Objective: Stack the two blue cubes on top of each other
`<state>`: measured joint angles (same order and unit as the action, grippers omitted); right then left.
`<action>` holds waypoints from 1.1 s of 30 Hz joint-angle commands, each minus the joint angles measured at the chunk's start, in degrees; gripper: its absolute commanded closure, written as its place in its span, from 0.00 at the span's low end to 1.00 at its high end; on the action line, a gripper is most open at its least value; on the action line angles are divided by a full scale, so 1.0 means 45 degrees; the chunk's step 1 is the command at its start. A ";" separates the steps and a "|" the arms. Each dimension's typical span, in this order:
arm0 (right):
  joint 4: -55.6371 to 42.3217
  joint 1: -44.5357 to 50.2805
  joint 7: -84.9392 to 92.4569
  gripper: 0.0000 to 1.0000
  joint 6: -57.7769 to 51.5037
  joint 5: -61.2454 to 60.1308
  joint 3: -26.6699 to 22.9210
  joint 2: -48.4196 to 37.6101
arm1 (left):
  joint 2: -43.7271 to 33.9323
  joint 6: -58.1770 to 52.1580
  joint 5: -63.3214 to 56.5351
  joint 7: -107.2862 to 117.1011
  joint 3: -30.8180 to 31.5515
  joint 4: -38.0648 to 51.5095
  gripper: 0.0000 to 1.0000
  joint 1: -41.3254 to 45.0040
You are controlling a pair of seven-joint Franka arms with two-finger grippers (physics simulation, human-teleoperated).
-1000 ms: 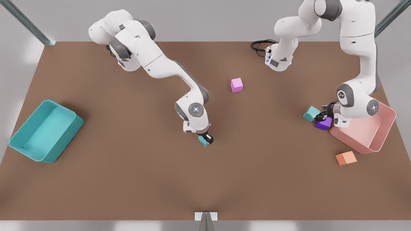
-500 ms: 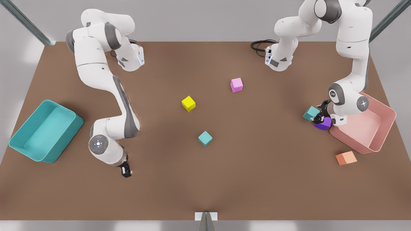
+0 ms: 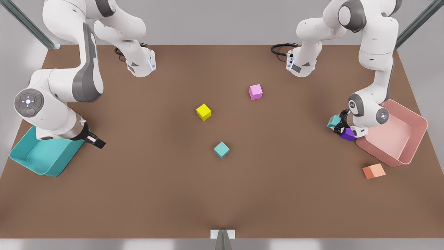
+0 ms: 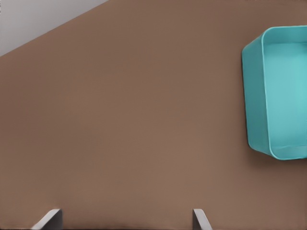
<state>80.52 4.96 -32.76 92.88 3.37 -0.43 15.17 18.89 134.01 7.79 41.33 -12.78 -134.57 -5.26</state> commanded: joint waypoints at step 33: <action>0.0447 -0.0068 0.7319 0.00 -0.0523 -0.0261 -0.0001 -0.0148 | 0.7032 -0.3158 -0.0872 0.7553 0.5966 1.4456 0.43 0.7692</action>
<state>82.45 4.67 -4.97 90.54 2.52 -0.40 14.56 50.53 119.24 3.72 66.77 14.00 -69.58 29.36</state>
